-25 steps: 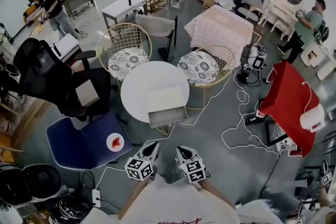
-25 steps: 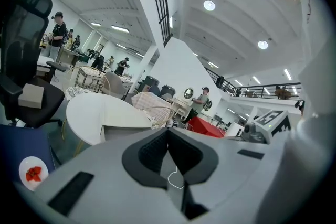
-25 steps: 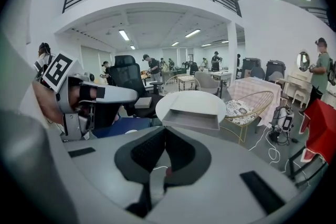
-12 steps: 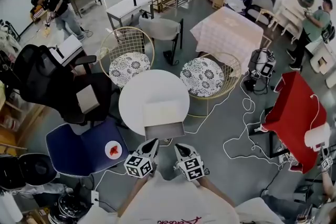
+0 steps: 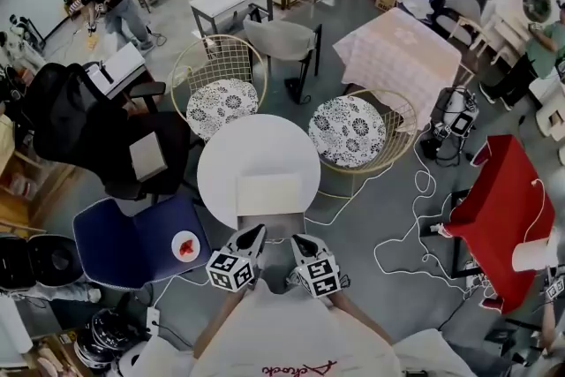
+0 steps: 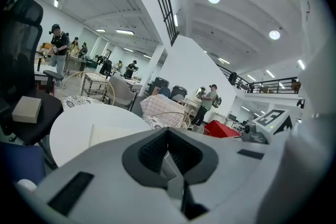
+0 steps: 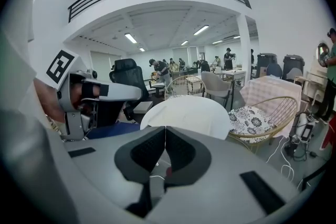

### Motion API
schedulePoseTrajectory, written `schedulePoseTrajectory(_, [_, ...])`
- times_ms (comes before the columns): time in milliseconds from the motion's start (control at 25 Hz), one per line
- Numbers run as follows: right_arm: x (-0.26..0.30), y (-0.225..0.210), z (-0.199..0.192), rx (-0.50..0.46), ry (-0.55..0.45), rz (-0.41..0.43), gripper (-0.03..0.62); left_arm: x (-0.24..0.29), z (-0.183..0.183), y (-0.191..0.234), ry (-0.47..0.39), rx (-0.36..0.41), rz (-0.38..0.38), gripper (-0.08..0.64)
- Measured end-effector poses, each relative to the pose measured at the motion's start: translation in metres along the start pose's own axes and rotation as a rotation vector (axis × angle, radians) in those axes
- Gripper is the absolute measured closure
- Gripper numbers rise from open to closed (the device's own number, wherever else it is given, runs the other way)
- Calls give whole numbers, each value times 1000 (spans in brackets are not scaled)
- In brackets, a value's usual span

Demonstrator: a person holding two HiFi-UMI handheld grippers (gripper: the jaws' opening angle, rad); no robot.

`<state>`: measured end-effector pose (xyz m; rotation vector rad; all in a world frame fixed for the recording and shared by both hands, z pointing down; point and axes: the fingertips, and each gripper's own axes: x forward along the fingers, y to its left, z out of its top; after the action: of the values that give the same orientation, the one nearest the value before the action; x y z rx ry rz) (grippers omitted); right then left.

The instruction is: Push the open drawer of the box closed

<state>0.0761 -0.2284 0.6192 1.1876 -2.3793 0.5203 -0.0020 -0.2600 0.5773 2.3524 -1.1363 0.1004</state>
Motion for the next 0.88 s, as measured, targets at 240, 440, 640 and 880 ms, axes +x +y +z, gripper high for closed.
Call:
schedulePoseTrajectory(240, [19, 1, 4, 17, 33, -8, 577, 4, 9, 16, 18, 0, -26, 548])
schedulePoseTrajectory(440, [37, 15, 3, 51, 57, -37, 577, -2, 9, 41, 52, 13, -57, 548])
schedulePoseTrajectory(640, [41, 30, -6, 75, 92, -57, 577, -12, 1, 59, 79, -18, -63, 548])
schedulePoseTrajectory(880, [45, 41, -28, 104, 141, -63, 577, -20, -12, 68, 101, -39, -67, 548])
